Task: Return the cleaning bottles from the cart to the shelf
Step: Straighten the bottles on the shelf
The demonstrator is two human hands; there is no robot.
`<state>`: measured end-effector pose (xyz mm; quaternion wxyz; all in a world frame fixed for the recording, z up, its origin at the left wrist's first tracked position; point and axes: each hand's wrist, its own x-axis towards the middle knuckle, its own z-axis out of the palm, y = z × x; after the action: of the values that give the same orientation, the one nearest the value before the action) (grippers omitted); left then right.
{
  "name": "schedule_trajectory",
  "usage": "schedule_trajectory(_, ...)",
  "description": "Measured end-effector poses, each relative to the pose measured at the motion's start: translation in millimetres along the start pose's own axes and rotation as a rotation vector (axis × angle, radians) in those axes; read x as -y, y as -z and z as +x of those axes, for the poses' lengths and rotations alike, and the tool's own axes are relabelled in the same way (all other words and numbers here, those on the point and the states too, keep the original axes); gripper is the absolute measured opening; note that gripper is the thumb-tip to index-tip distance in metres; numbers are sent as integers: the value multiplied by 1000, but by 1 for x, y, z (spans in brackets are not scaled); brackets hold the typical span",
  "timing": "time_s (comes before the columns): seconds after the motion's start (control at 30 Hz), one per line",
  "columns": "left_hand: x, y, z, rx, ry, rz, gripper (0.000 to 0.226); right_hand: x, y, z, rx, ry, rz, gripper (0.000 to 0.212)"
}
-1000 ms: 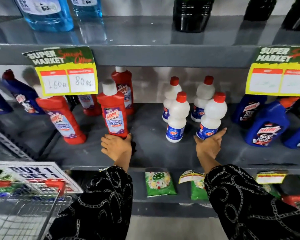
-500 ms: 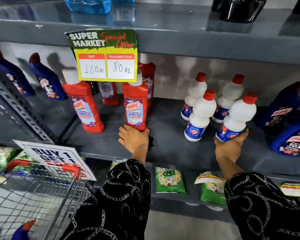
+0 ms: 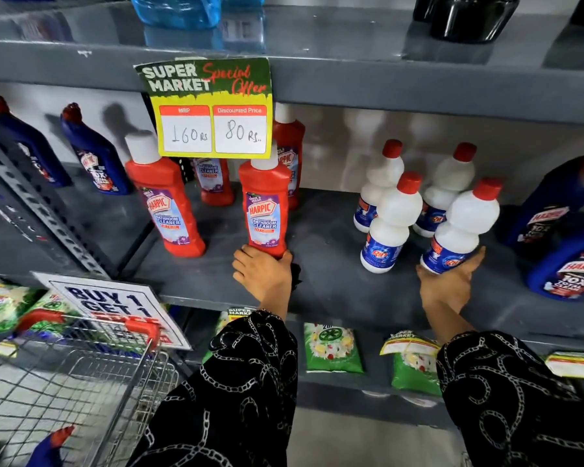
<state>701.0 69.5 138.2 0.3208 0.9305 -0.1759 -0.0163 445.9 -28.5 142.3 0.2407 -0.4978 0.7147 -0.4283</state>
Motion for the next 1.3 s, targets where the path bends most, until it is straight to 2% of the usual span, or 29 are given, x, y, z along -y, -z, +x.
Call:
schedule_trajectory(0.47,2,-1,-1,26,20,19,93,-1,6,3,67,-85,-8,116)
schedule_trajectory(0.6,-7,2,-19,51,123,-43,102,-4,6,6,93,-78,71,124)
schedule_trajectory(0.67,-18,3,-42,24,154,-90,94,-3,8,9,137,-55,99,130)
schedule_trajectory(0.77,-39,-2,-90,39,56,-180,58,-6,13,10,248,-47,94,125)
schedule_trajectory(0.8,-45,-6,-108,73,3,-238,46,-14,15,12,245,-50,101,116)
schedule_trajectory(0.87,-62,-19,-144,207,-67,-343,29,-30,28,19,167,-75,119,81)
schedule_trajectory(0.93,-85,-32,-180,382,-128,-337,24,-45,48,34,11,-103,138,33)
schedule_trajectory(0.97,-98,-39,-196,460,-184,-312,27,-49,61,41,-86,-143,227,16)
schedule_trajectory(1.0,-112,-45,-212,542,-248,-285,29,-56,70,50,-133,-235,352,13)
schedule_trajectory(1.03,-126,-51,-226,628,-299,-274,29,-60,82,60,-141,-258,374,11)
schedule_trajectory(1.07,-141,-53,-239,717,-313,-290,28,-63,95,67,-149,-255,306,16)
schedule_trajectory(1.1,-155,-57,-250,808,-298,-351,27,-68,103,75,-108,-233,283,36)
schedule_trajectory(1.13,-168,-59,-261,903,-254,-436,28,-76,107,81,-79,-255,288,52)
schedule_trajectory(1.2,-195,-57,-279,1051,-152,-619,38,-75,120,89,-66,-277,315,69)
schedule_trajectory(1.3,-226,-57,-302,1237,-11,-794,47,-80,134,106,59,-251,347,64)
